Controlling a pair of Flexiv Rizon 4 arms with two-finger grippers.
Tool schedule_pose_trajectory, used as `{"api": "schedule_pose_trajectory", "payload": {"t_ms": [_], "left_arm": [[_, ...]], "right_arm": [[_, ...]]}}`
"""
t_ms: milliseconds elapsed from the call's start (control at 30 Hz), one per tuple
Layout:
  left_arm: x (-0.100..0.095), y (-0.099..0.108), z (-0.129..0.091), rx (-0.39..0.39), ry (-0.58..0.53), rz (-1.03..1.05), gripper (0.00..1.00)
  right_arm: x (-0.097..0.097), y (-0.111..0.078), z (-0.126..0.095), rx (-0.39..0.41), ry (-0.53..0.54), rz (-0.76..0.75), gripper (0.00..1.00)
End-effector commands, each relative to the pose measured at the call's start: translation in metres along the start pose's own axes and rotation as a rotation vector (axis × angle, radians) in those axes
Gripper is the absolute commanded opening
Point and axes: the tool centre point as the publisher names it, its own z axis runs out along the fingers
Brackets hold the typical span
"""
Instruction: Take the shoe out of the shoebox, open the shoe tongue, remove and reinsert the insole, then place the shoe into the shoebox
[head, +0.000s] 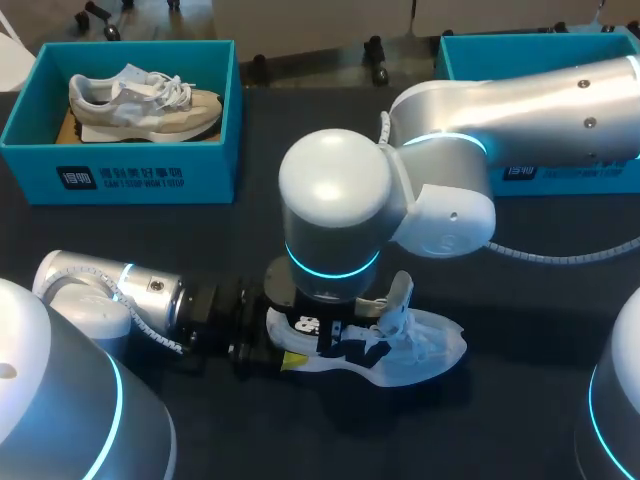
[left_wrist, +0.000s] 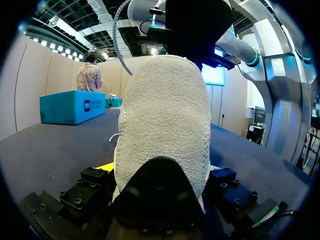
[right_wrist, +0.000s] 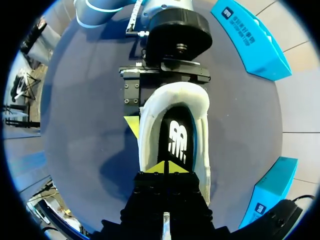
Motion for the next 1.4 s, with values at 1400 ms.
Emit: {"api": "schedule_pose_trajectory", "payload": {"t_ms": [1400], "left_arm": [[0.0, 0.0, -0.002, -0.003, 0.0, -0.001, 0.0]], "right_arm": [[-0.02, -0.033, 0.019, 0.033, 0.016, 0.054, 0.0]]}}
